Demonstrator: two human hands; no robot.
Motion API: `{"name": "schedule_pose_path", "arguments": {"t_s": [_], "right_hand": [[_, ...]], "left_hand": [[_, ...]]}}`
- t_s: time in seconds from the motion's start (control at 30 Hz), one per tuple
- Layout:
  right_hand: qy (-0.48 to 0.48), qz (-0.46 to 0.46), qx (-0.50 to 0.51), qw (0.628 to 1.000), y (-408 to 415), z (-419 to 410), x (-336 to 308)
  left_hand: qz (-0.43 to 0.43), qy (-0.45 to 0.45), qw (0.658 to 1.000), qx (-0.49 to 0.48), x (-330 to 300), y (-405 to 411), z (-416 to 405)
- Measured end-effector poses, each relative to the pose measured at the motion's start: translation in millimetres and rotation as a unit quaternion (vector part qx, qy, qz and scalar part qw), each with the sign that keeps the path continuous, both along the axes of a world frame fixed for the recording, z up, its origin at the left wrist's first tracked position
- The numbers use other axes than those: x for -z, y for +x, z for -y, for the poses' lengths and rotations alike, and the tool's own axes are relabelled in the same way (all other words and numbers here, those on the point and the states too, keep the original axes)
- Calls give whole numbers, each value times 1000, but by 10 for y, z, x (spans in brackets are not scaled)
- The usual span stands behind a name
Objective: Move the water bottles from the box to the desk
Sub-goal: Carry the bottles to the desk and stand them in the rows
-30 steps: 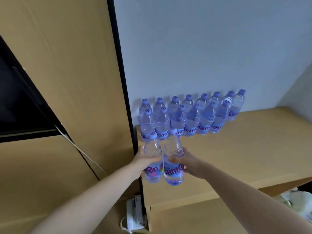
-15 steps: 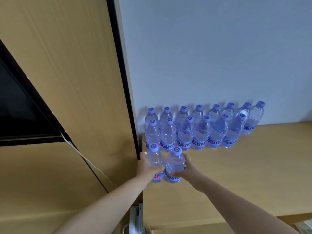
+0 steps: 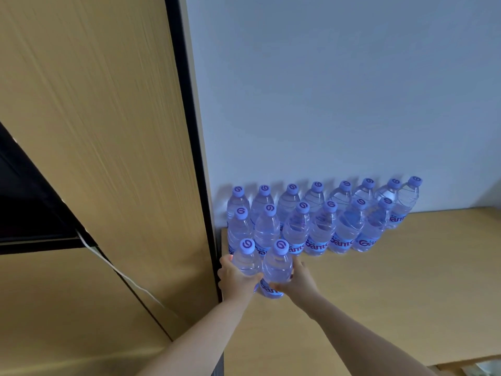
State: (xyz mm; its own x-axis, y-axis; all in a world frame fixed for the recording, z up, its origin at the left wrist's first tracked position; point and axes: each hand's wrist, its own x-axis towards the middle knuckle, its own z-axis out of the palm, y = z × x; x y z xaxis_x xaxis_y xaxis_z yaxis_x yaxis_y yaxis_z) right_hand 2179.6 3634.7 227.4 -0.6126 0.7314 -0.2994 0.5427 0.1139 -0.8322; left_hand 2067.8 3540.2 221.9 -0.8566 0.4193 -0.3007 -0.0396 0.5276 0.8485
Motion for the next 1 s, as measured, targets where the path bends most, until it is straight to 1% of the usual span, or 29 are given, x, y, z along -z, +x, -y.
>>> {"name": "schedule_pose_path", "arguments": {"t_s": [0.33,0.43,0.63,0.7,0.8,0.9,1.0], "right_hand": [[6,-19,-10,1000,-173,-59,-10],[5,-12,-6,1000,-238,-78,12],[22,-3,-4,1000,-291,-103,53],[17,-12,6,1000,-283,-92,62],[16,-18,14,1000,-240,-77,105],[13,-17,11,1000,-207,-80,132],[-11,-18,-3,1000,-206,-126,120]], "left_hand": [[4,2,1000,-18,15,-124,-85],[7,2,1000,-27,18,-165,-119],[4,-3,1000,-11,41,-212,-120],[4,-3,1000,9,35,-237,-100],[3,5,998,68,30,-293,-26],[42,67,987,140,-38,-382,90],[50,107,974,192,-128,-444,190]]}}
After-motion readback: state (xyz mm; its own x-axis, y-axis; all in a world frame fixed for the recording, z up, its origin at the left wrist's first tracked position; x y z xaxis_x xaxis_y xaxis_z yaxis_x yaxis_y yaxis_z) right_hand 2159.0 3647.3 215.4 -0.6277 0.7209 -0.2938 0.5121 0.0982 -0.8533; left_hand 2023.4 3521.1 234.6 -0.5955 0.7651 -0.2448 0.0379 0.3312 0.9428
